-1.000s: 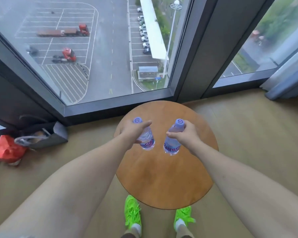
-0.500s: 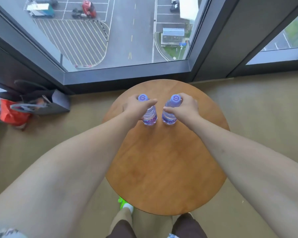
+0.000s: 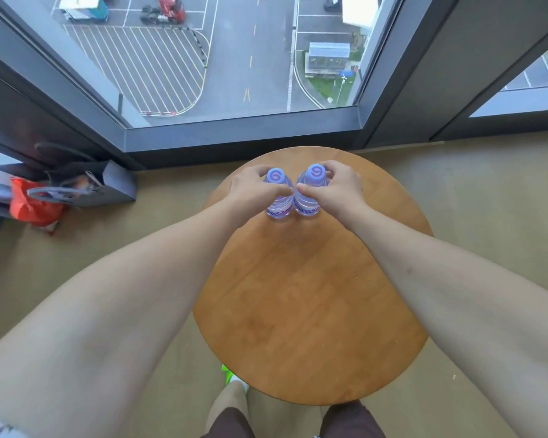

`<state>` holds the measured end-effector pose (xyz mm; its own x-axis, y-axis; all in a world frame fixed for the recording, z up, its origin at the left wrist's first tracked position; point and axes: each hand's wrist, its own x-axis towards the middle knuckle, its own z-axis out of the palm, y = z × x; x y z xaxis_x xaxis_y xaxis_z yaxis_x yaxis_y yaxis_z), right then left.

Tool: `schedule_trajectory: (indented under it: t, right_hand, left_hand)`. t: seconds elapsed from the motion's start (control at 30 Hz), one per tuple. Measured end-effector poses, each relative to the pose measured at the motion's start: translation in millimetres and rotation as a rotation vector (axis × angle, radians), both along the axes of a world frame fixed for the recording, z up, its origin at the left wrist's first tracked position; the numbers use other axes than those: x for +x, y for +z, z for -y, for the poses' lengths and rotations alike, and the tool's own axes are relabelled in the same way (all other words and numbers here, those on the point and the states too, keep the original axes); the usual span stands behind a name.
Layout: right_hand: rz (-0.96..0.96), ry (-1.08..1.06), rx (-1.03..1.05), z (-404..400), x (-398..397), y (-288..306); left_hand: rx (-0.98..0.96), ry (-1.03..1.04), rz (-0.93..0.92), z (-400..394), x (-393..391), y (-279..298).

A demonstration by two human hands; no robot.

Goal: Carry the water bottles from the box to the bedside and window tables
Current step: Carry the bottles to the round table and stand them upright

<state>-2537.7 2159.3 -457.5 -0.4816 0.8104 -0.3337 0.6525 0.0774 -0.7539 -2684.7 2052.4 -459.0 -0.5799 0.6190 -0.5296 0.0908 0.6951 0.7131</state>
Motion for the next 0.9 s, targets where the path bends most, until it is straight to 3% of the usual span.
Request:
schedule_trajectory:
  t: [0.9]
  right_hand:
    - [0.065, 0.105, -0.087, 34, -6, 9]
  left_hand:
    - [-0.025, 0.026, -0.011, 38, -7, 1]
